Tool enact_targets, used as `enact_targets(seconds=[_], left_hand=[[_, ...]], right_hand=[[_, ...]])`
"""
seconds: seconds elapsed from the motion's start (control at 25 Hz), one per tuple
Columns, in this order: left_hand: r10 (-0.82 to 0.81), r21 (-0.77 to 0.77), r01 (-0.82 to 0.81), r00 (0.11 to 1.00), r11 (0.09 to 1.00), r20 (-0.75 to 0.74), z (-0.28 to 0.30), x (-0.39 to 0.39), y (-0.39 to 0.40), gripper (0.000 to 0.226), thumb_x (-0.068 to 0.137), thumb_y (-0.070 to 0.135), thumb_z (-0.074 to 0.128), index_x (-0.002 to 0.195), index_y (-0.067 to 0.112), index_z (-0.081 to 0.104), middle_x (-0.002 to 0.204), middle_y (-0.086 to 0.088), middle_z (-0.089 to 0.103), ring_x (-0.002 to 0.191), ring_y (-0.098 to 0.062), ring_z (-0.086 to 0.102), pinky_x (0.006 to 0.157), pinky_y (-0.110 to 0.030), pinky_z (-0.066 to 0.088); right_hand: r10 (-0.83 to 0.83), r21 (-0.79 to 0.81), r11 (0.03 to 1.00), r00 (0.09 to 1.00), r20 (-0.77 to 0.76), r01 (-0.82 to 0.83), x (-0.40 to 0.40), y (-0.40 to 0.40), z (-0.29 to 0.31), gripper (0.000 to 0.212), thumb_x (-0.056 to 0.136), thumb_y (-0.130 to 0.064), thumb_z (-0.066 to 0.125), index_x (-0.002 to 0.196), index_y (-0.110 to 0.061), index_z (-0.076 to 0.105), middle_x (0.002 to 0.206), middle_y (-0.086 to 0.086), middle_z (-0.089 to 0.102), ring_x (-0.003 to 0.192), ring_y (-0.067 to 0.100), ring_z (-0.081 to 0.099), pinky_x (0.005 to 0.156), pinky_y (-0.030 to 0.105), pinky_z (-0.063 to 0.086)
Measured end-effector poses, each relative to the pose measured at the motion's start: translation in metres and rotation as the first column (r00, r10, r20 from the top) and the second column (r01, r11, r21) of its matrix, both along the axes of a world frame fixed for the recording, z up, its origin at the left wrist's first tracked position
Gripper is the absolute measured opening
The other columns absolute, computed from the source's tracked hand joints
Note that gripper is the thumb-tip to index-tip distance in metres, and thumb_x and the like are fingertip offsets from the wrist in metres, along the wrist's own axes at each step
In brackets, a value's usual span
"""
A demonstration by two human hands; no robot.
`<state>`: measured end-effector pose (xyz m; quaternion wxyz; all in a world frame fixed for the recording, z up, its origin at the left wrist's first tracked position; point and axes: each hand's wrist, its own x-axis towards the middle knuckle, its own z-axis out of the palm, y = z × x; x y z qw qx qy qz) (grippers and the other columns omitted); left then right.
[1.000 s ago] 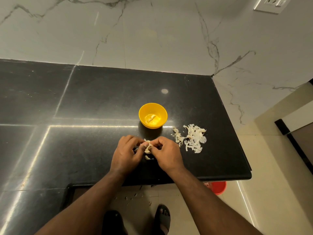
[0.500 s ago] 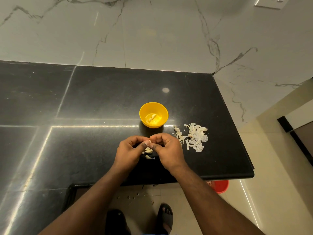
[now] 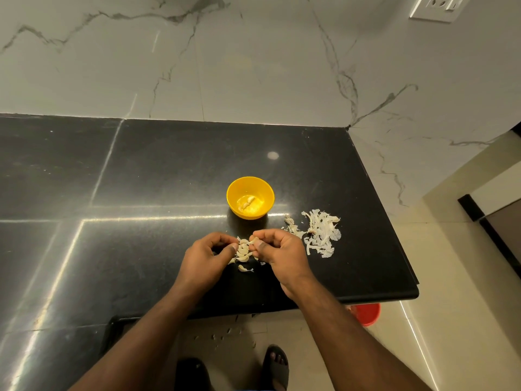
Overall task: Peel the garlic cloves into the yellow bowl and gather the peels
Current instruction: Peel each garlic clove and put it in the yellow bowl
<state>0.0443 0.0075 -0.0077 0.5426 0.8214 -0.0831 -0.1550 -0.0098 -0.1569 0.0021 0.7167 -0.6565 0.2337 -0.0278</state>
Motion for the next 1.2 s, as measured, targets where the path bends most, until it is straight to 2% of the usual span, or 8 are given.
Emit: enact_targets(seconds=[0.16, 0.28, 0.4, 0.48, 0.68, 0.84, 0.96, 1.2], left_hand=[[-0.053, 0.094, 0.048, 0.997, 0.994, 0.052, 0.005, 0.001, -0.002, 0.015, 0.094, 0.025, 0.068, 0.107, 0.030, 0.074, 0.099, 0.015, 0.070, 0.089, -0.006, 0.065, 0.073, -0.025, 0.052], [-0.040, -0.051, 0.038, 0.999, 0.998, -0.029, 0.013, 0.003, -0.006, 0.017, 0.093, 0.027, 0.070, 0.109, 0.027, 0.074, 0.095, 0.010, 0.075, 0.088, -0.005, 0.070, 0.071, -0.023, 0.054], [0.024, -0.200, -0.055, 0.988, 0.978, -0.152, 0.021, 0.004, -0.014, 0.006, 0.093, 0.016, 0.070, 0.097, 0.016, 0.075, 0.073, 0.008, 0.074, 0.066, 0.002, 0.066, 0.054, -0.012, 0.046], [0.050, -0.220, -0.090, 0.982, 0.971, -0.181, 0.023, 0.005, -0.017, 0.006, 0.094, 0.014, 0.068, 0.093, 0.012, 0.074, 0.068, 0.007, 0.072, 0.060, 0.003, 0.063, 0.051, -0.012, 0.045], [0.026, -0.141, -0.045, 0.991, 0.989, -0.130, 0.023, 0.008, -0.020, 0.006, 0.094, 0.015, 0.069, 0.089, 0.017, 0.074, 0.069, 0.007, 0.072, 0.066, -0.001, 0.064, 0.057, -0.015, 0.045], [-0.008, -0.199, -0.032, 0.981, 0.979, -0.194, 0.025, 0.009, -0.022, 0.007, 0.090, 0.010, 0.073, 0.095, 0.015, 0.074, 0.082, -0.004, 0.077, 0.073, -0.012, 0.068, 0.063, -0.024, 0.052], [0.021, -0.244, -0.078, 0.973, 0.967, -0.231, 0.024, 0.008, -0.024, 0.012, 0.087, 0.006, 0.075, 0.098, 0.011, 0.072, 0.080, -0.009, 0.076, 0.071, -0.018, 0.068, 0.066, -0.033, 0.054], [-0.024, -0.254, -0.033, 0.976, 0.967, -0.216, 0.022, 0.004, -0.026, 0.014, 0.090, 0.006, 0.072, 0.098, 0.016, 0.076, 0.083, -0.006, 0.078, 0.071, -0.016, 0.066, 0.067, -0.032, 0.052]], right_hand=[[-0.005, -0.031, 1.000, 0.999, -0.037, 0.004, 0.001, -0.003, 0.000, 0.016, 0.091, -0.003, 0.068, 0.096, -0.017, 0.075, 0.087, 0.014, 0.074, 0.076, 0.016, 0.066, 0.079, 0.035, 0.060], [0.025, -0.029, 0.999, 0.999, -0.034, -0.026, 0.005, -0.004, 0.006, 0.011, 0.092, -0.007, 0.069, 0.097, -0.015, 0.074, 0.075, 0.004, 0.072, 0.068, 0.013, 0.063, 0.069, 0.028, 0.055], [0.059, -0.020, 0.998, 0.998, -0.021, -0.059, 0.007, -0.002, 0.012, 0.010, 0.092, -0.005, 0.068, 0.099, -0.009, 0.074, 0.076, 0.004, 0.073, 0.066, 0.013, 0.063, 0.068, 0.028, 0.055], [0.087, -0.051, 0.995, 0.996, -0.036, -0.089, 0.009, -0.003, 0.015, 0.010, 0.092, -0.006, 0.068, 0.098, -0.008, 0.075, 0.076, 0.006, 0.073, 0.066, 0.013, 0.063, 0.069, 0.028, 0.056], [0.125, -0.213, 0.967, 0.988, -0.090, -0.142, 0.011, -0.006, 0.023, 0.007, 0.084, -0.009, 0.073, 0.088, -0.013, 0.077, 0.079, 0.007, 0.075, 0.069, 0.014, 0.067, 0.069, 0.032, 0.057], [0.085, -0.214, 0.972, 0.995, -0.056, -0.095, 0.011, -0.007, 0.026, 0.009, 0.082, -0.004, 0.074, 0.085, -0.013, 0.072, 0.075, 0.006, 0.073, 0.067, 0.016, 0.068, 0.065, 0.032, 0.056], [0.110, -0.225, 0.967, 0.992, -0.058, -0.120, 0.010, -0.010, 0.030, 0.013, 0.082, -0.001, 0.070, 0.090, -0.010, 0.069, 0.077, 0.009, 0.073, 0.068, 0.018, 0.069, 0.066, 0.034, 0.059], [0.106, -0.340, 0.933, 0.992, -0.066, -0.122, 0.004, -0.012, 0.029, 0.012, 0.079, -0.009, 0.069, 0.086, -0.018, 0.069, 0.076, 0.006, 0.073, 0.073, 0.022, 0.073, 0.072, 0.048, 0.062]])
